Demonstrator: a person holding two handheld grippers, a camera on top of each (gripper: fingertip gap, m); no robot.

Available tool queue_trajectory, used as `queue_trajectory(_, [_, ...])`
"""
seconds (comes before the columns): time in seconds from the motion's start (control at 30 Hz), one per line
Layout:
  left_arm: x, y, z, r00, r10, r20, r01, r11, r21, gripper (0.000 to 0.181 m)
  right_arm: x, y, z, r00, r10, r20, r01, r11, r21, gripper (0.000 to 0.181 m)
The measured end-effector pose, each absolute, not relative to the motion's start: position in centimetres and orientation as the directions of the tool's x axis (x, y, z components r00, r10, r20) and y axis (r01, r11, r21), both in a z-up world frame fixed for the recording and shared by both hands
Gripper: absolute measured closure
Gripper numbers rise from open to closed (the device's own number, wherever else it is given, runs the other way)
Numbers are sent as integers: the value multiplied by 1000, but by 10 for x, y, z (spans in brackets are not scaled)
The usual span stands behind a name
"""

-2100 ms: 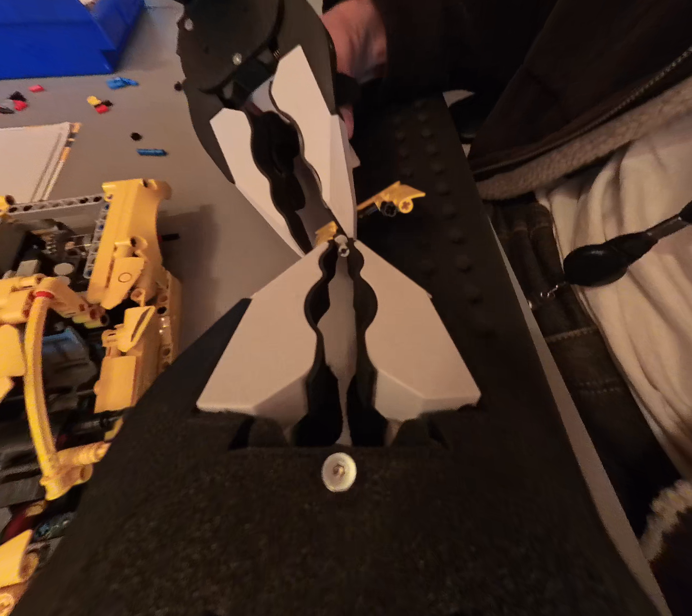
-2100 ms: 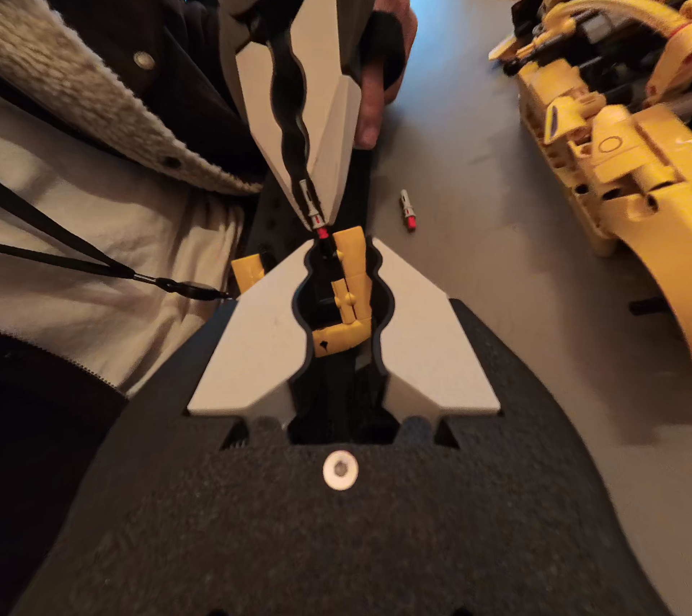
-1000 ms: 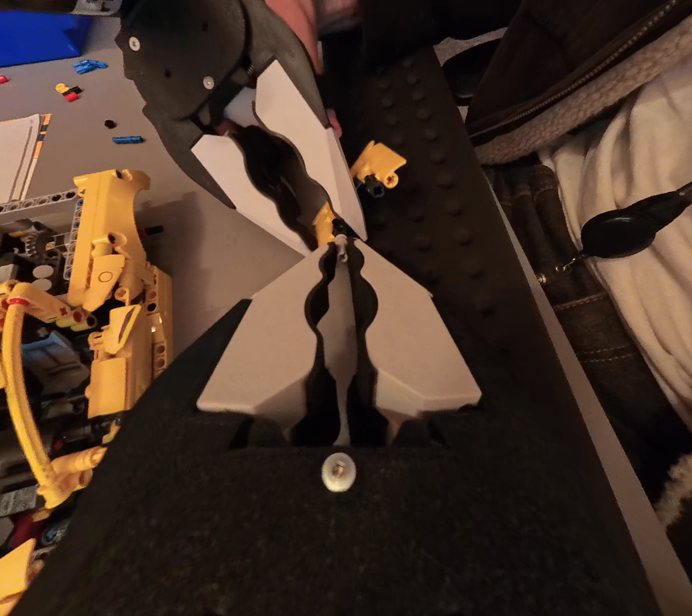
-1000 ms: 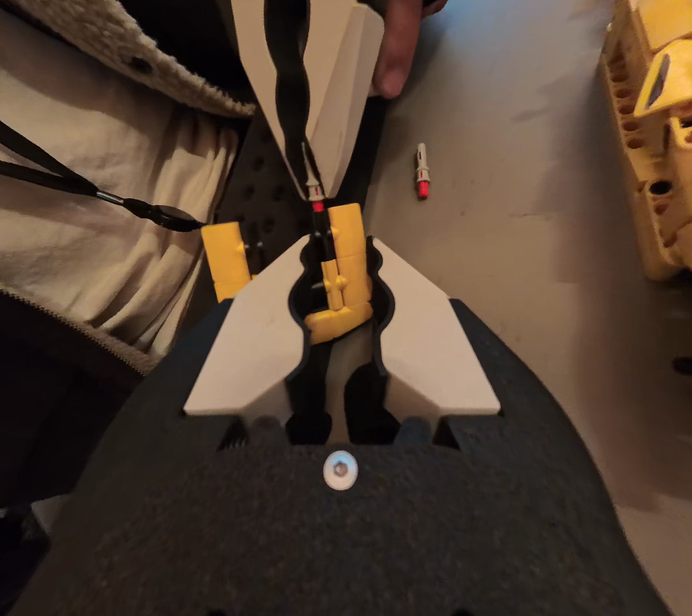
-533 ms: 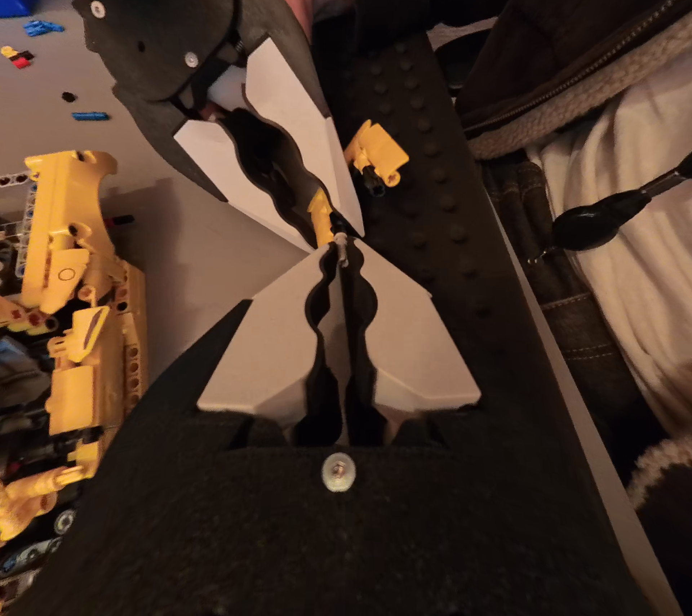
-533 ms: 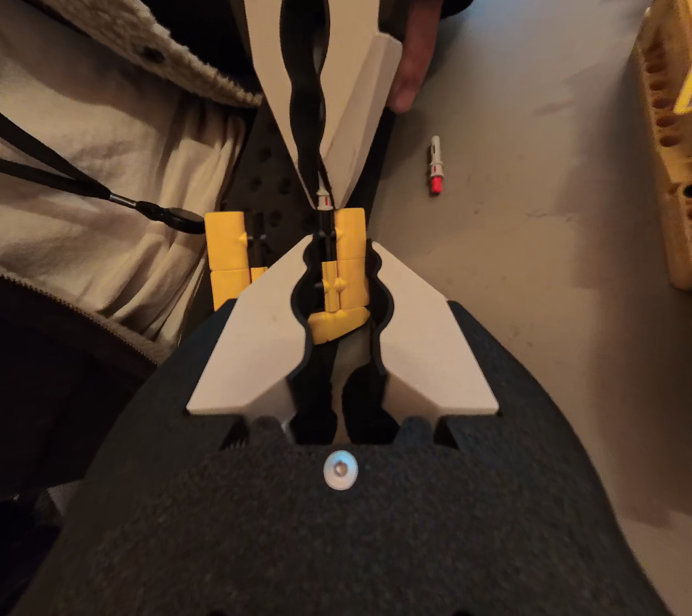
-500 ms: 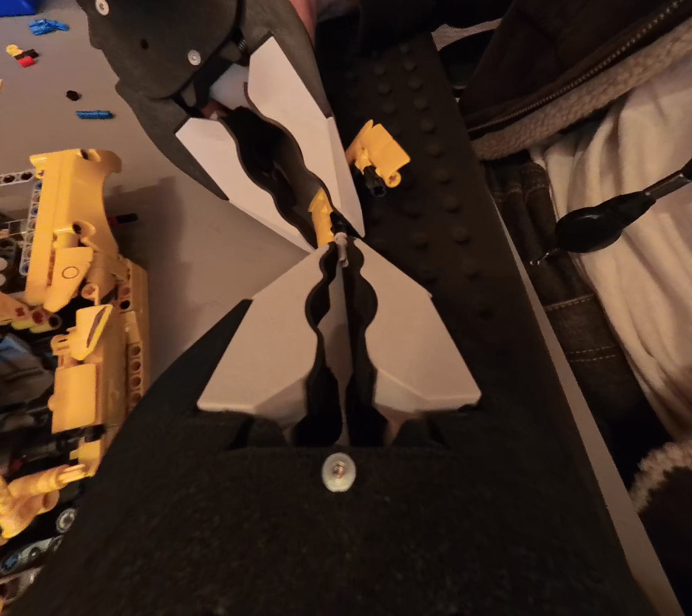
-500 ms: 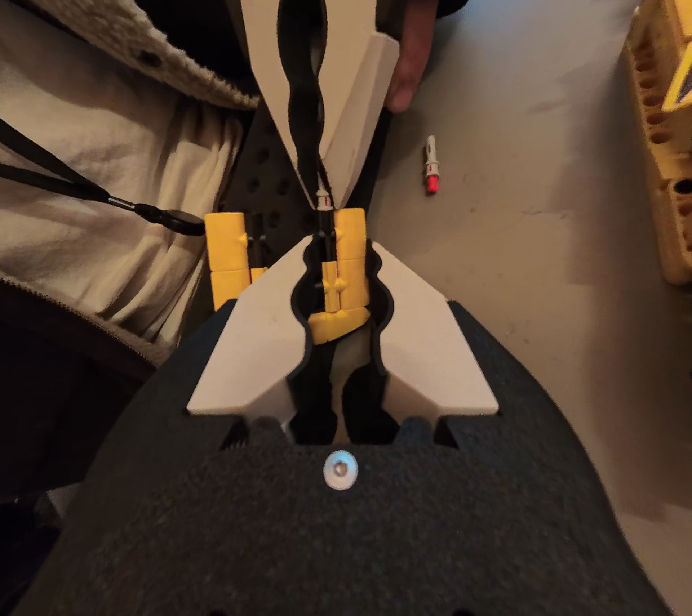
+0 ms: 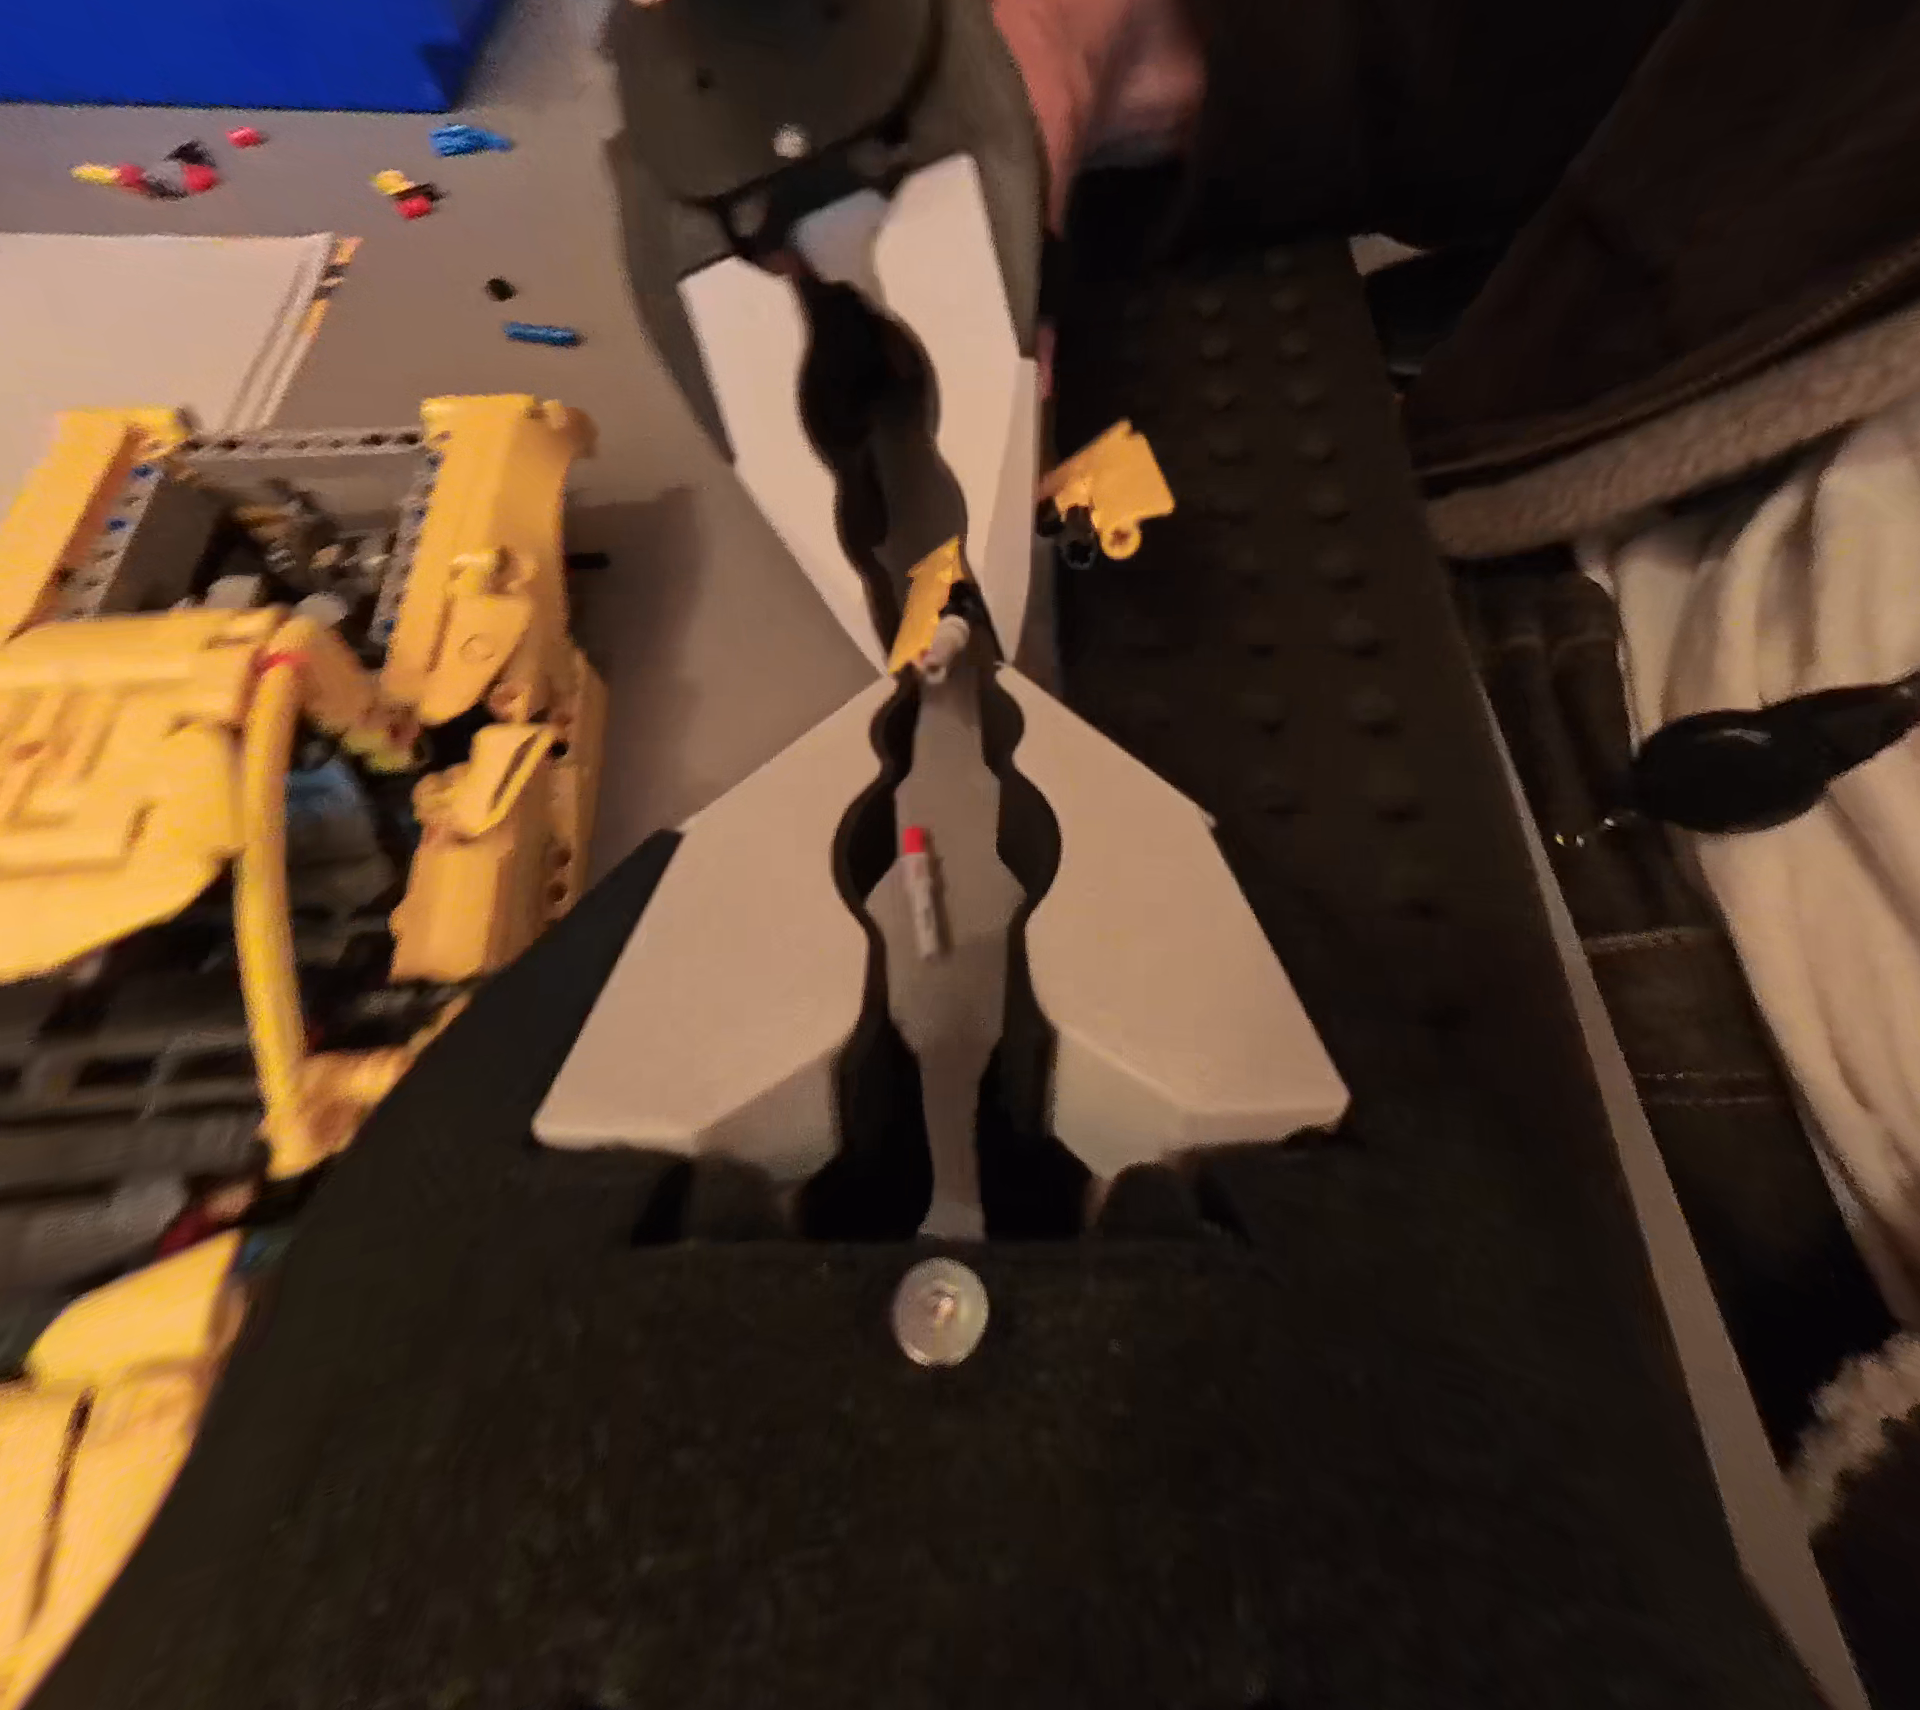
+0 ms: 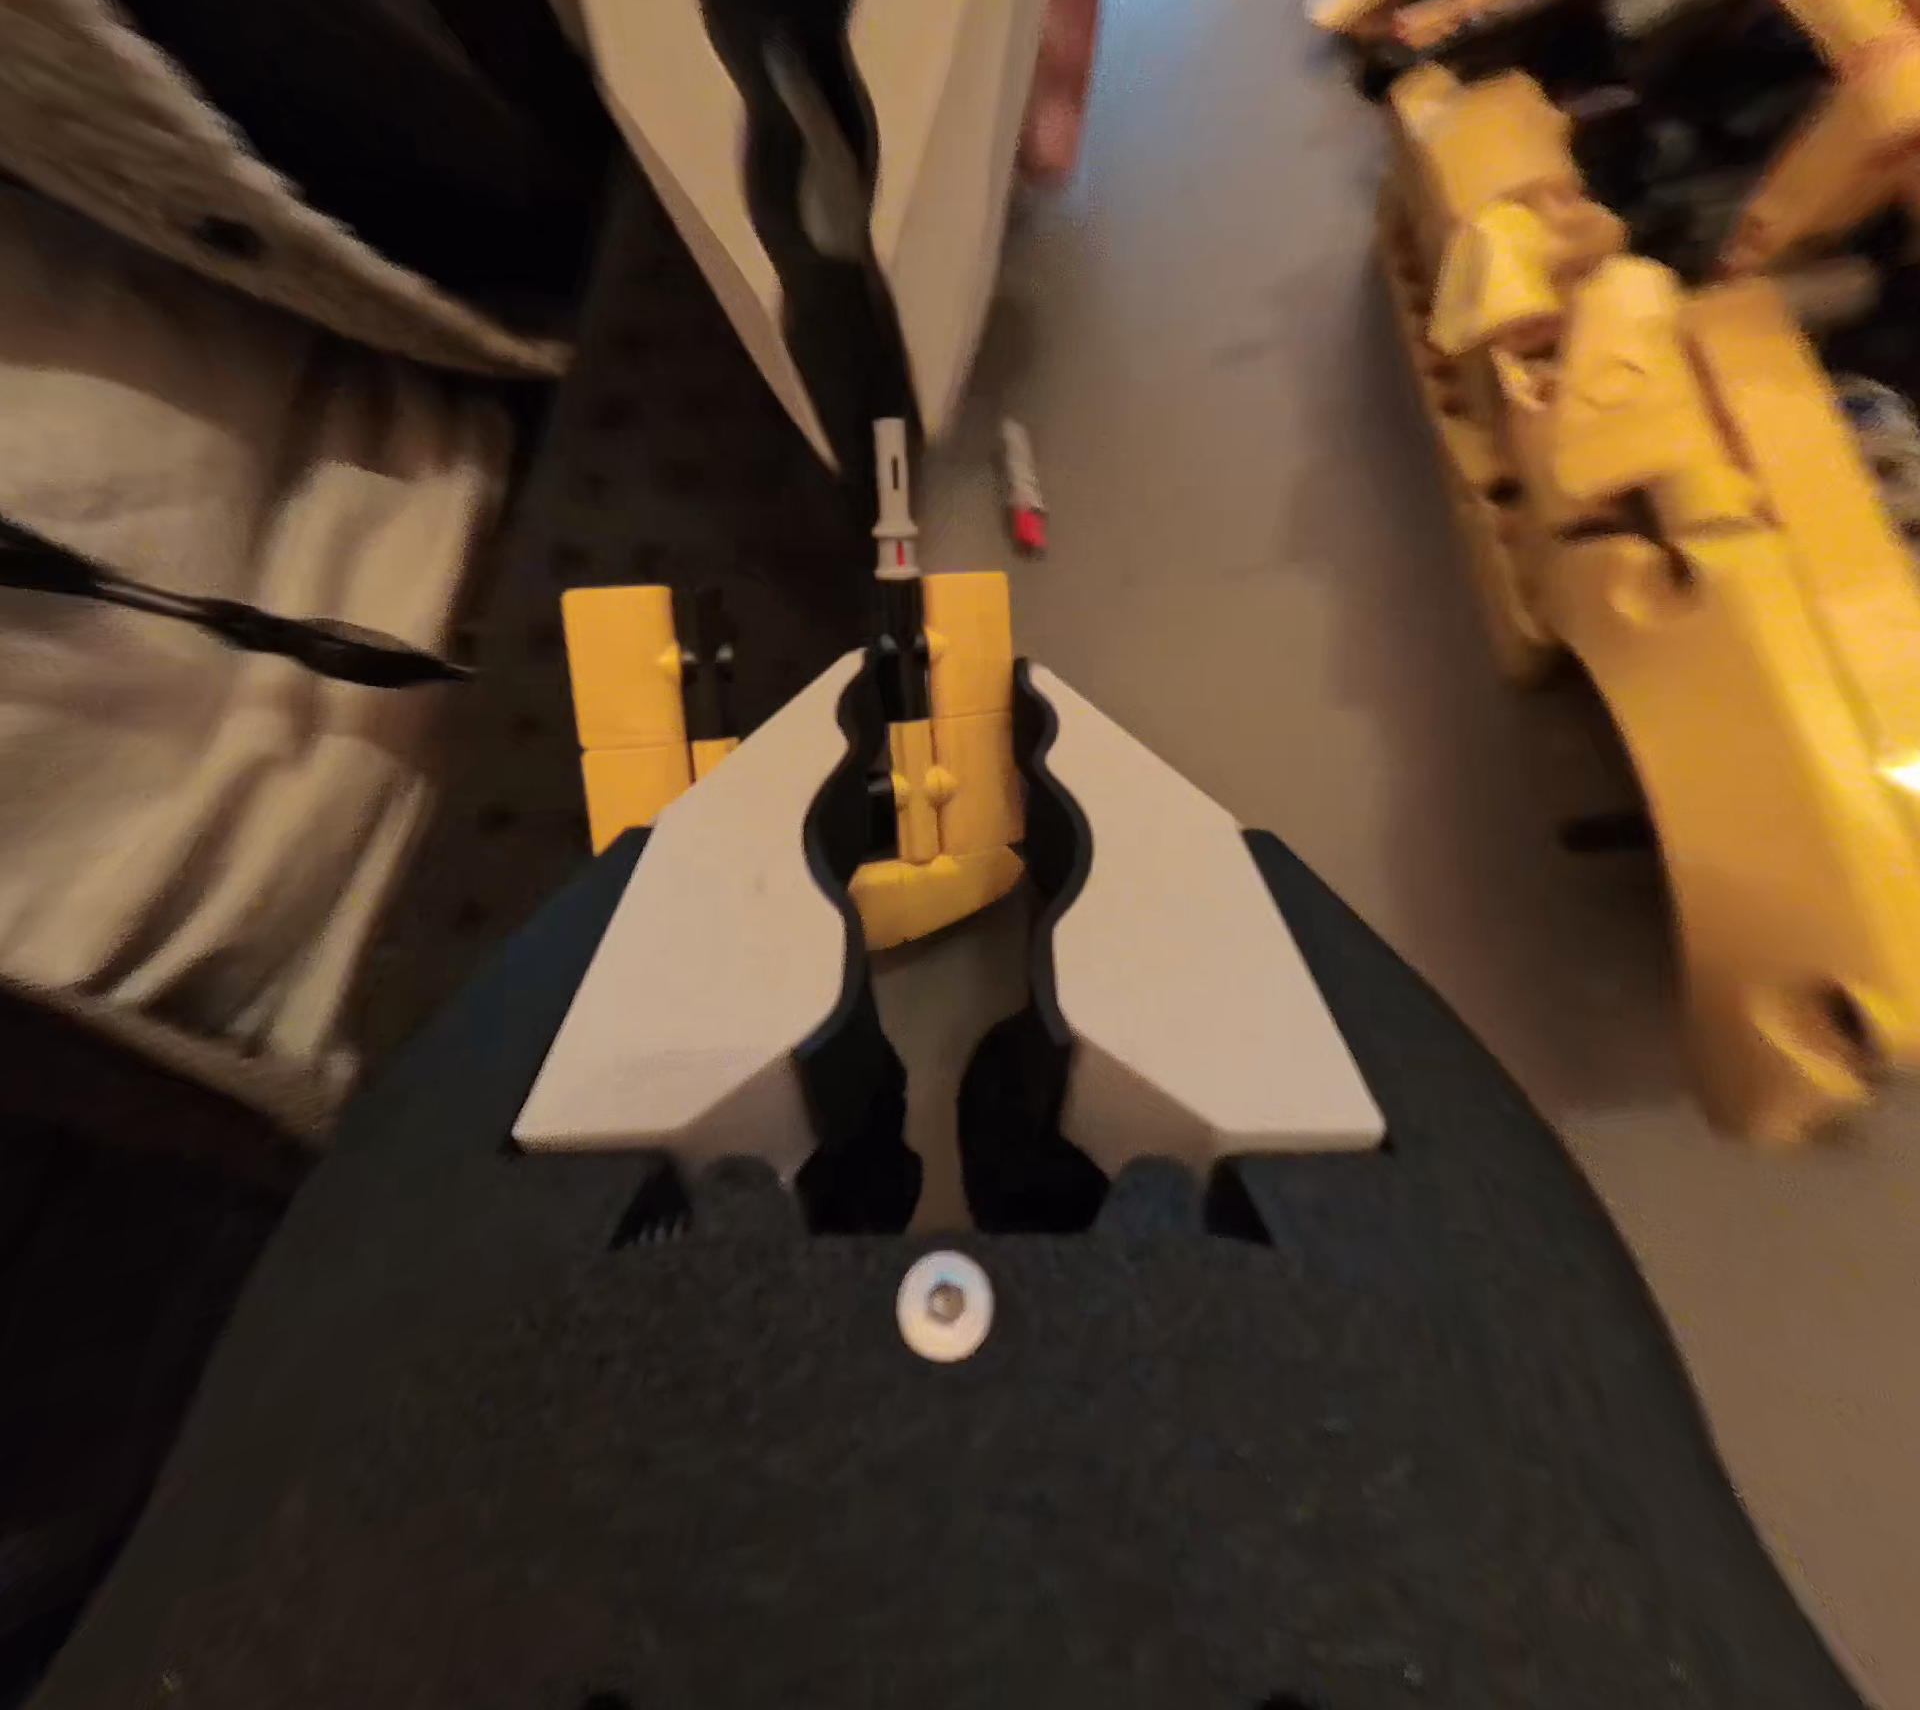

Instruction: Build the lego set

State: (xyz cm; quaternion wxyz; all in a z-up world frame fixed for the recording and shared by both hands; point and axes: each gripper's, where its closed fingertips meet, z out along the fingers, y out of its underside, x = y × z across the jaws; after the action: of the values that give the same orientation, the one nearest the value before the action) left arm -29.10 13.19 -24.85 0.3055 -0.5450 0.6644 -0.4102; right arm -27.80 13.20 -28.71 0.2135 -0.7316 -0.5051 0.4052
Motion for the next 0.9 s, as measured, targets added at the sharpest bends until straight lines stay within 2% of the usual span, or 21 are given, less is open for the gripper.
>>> queue_trajectory(0.1, [-303, 146, -251, -166, -980, 108, -492, -13, -870, 165, -250, 163, -294, 360, 915, -184, 581, -373, -723, 157])
queue_trajectory(0.17, [-310, 153, -268, -141, -988, 70, -564, 22, -825, 162, -236, 182, -285, 464, 885, -28, 566, -321, -759, 157])
queue_trajectory(0.3, [-314, 147, -294, -181, -983, 20, -659, 106, -745, 161, -224, 193, -289, 511, 842, 176, 660, -253, -707, 157])
queue_trajectory(0.4, [-314, 147, -301, -186, -983, 0, -674, 127, -727, 162, -229, 188, -299, 484, 860, 165, 696, -263, -668, 157])
queue_trajectory(0.5, [-313, 142, -301, -213, -977, 4, -665, 142, -733, 173, -234, 184, -303, 475, 871, 124, 688, -280, -669, 156])
queue_trajectory(0.67, [-311, 143, -300, -218, -975, -27, -670, 170, -723, 174, -236, 182, -300, 484, 874, 46, 639, -317, -701, 155])
queue_trajectory(0.8, [-306, 140, -278, -225, -974, -19, -591, 152, -792, 175, -236, 182, -292, 494, 869, -30, 569, -348, -745, 149])
queue_trajectory(0.9, [-305, 140, -274, -229, -972, -58, -568, 182, -803, 175, -240, 180, -281, 470, 883, -11, 547, -301, -781, 146])
